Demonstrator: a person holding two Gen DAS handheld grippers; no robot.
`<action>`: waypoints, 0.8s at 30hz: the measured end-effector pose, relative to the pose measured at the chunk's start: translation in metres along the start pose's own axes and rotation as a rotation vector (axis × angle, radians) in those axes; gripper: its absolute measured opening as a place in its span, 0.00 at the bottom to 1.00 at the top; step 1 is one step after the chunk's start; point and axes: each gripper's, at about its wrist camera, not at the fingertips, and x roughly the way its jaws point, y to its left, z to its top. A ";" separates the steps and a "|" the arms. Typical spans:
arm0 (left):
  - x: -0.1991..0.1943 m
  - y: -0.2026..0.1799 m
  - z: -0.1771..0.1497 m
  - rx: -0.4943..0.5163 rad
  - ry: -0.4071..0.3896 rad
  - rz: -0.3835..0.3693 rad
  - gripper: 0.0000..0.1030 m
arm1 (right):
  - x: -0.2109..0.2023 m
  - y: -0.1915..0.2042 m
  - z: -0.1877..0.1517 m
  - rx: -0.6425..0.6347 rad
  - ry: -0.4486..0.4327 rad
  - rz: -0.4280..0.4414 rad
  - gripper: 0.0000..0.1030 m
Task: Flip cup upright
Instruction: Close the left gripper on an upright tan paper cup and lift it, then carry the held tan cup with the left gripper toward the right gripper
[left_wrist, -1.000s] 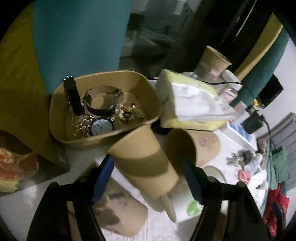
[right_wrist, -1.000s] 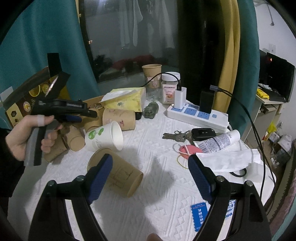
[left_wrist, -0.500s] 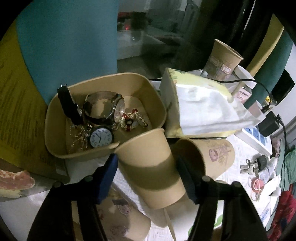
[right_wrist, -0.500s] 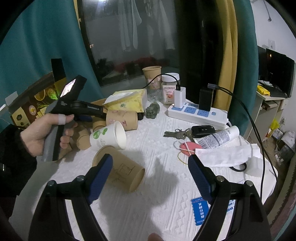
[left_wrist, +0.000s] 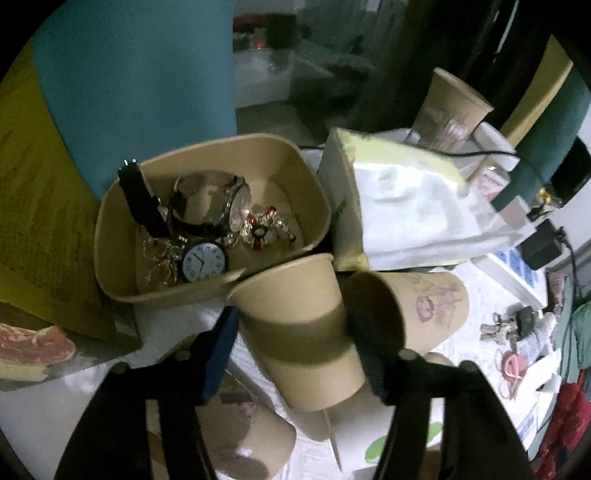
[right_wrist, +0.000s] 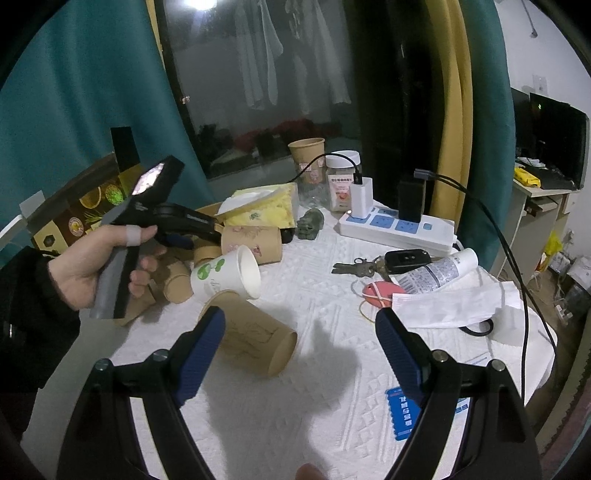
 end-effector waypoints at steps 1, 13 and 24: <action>0.004 -0.002 0.000 0.005 0.007 0.009 0.67 | -0.001 0.000 0.001 0.001 -0.002 0.001 0.79; -0.019 0.000 -0.010 0.022 -0.045 -0.024 0.65 | -0.015 -0.006 0.005 0.025 -0.023 -0.016 0.79; -0.141 0.012 -0.050 0.048 -0.167 -0.189 0.65 | -0.067 0.035 -0.002 0.019 -0.073 -0.001 0.79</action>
